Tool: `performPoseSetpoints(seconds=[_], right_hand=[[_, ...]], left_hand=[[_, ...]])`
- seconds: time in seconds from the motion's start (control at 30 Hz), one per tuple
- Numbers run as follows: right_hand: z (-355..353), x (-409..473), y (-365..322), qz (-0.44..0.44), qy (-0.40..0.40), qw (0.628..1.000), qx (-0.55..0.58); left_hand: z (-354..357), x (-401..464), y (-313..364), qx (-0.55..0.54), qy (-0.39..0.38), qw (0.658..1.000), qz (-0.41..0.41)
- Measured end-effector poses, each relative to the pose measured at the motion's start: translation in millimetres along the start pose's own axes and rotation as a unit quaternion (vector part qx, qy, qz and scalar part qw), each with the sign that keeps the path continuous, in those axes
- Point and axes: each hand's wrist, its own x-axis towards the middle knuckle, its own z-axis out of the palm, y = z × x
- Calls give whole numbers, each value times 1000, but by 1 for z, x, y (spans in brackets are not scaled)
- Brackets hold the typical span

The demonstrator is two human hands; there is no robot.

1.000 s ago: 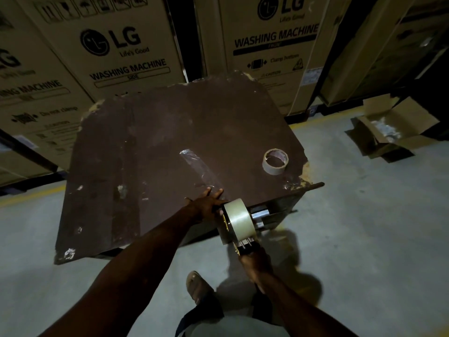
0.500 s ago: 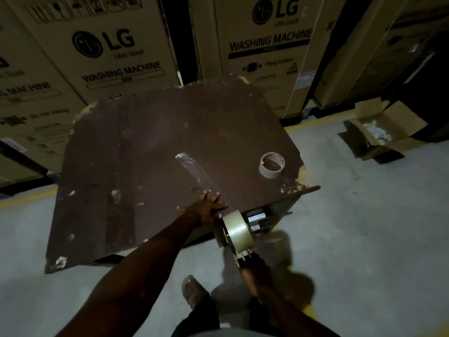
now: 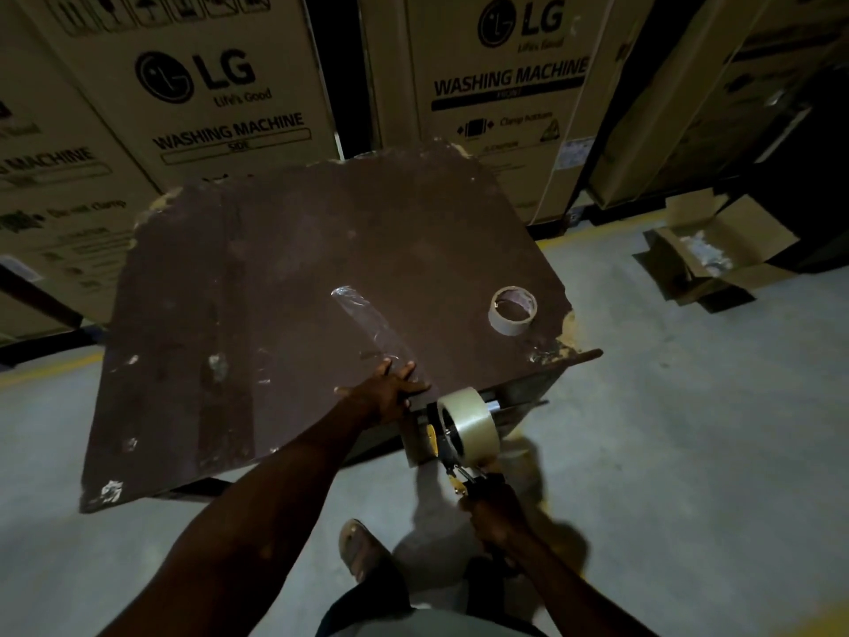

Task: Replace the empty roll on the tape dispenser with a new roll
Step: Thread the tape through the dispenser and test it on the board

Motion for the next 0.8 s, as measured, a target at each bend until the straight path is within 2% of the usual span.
performPoseSetpoints(seconds=[0.07,0.3,0.47,0.63,0.8], right_hand=[[-8,-5,-2,19,-21,999,15],[-32,-24,-2,61,-106,989,84],[-41,-38,-18,54,-138,981,124],[-37,-49,-56,30,-154,968,196],[-23,-55,-107,38,-181,950,251]], left_hand=[[-10,-14,13,32,7,999,-3],[-24,-34,32,44,-6,999,12],[-30,-43,41,65,-15,997,37],[-42,-48,28,118,17,989,87],[-53,-43,3,53,24,990,127]])
